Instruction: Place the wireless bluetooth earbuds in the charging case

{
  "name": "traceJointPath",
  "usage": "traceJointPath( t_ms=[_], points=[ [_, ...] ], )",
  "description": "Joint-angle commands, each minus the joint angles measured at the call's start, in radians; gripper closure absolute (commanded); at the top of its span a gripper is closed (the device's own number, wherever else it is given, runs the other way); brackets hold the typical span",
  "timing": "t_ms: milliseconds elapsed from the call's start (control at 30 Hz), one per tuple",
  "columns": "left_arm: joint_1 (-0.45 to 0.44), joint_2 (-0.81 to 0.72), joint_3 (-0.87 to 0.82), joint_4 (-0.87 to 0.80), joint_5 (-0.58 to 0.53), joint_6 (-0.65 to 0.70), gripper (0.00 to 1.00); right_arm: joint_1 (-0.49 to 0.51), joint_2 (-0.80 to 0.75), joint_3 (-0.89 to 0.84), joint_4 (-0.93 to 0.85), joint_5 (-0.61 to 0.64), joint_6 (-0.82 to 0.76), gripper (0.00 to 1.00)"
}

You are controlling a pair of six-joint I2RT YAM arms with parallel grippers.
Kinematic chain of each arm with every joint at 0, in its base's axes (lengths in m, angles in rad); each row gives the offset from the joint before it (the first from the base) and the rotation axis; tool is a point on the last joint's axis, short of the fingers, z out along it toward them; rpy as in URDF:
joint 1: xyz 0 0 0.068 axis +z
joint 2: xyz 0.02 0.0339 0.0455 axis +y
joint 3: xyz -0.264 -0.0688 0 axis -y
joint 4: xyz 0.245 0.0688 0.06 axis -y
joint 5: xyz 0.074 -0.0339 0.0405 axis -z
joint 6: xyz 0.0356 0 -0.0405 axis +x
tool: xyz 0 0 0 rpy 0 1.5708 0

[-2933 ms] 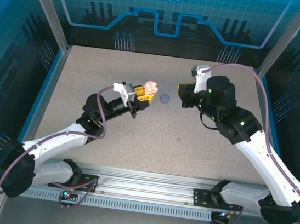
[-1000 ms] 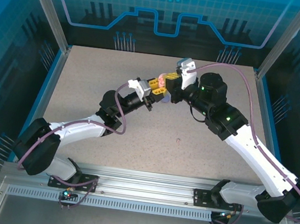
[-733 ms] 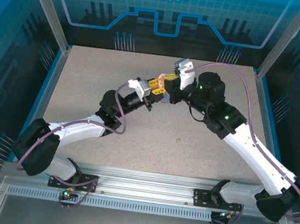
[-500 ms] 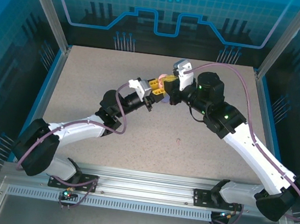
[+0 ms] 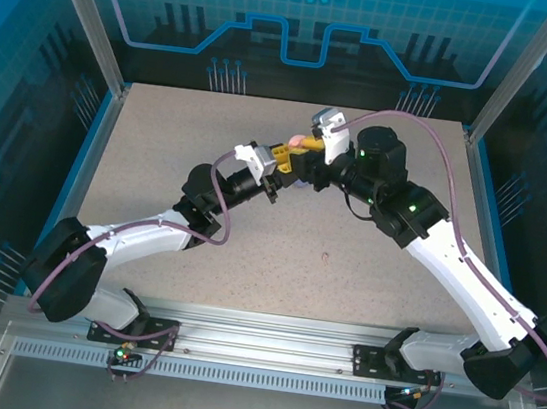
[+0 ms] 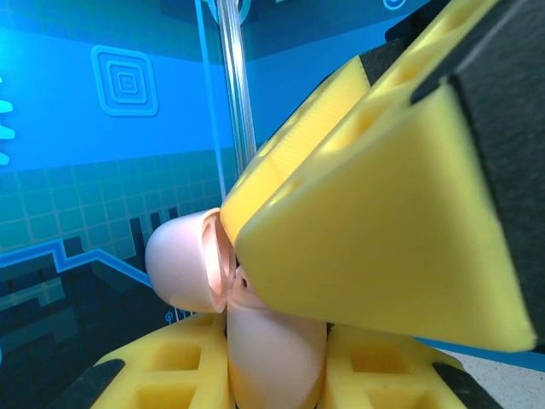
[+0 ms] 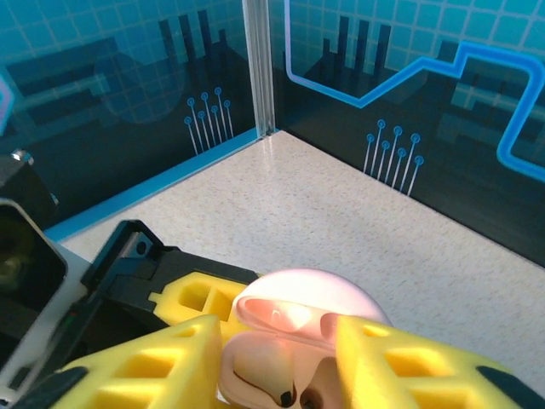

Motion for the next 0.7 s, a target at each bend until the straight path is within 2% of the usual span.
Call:
traceJointPath(
  t_ms=[0, 133, 233, 300, 467, 667],
  points=[
    [-0.009, -0.027, 0.029, 0.027, 0.000, 0.021, 1.00, -0.008, -0.004, 0.070, -0.015, -0.022, 0.051, 0.49],
    [-0.009, -0.025, 0.026, 0.025, -0.004, 0.024, 1.00, -0.021, -0.034, 0.103, -0.013, -0.049, 0.106, 0.36],
    [-0.009, -0.025, 0.021, 0.027, -0.008, 0.024, 1.00, -0.042, -0.072, 0.111, -0.013, -0.055, 0.170, 0.30],
    [-0.009, -0.029, 0.017, 0.027, -0.016, 0.028, 1.00, -0.057, -0.106, 0.101, -0.025, -0.032, 0.216, 0.29],
    [-0.009, -0.056, -0.007, 0.035, -0.046, 0.054, 1.00, -0.121, -0.226, -0.001, -0.141, 0.172, 0.369, 0.27],
    [-0.008, -0.103, -0.035, 0.032, -0.081, 0.067, 1.00, -0.182, -0.233, -0.150, -0.302, 0.207, 0.496, 0.27]
  ],
)
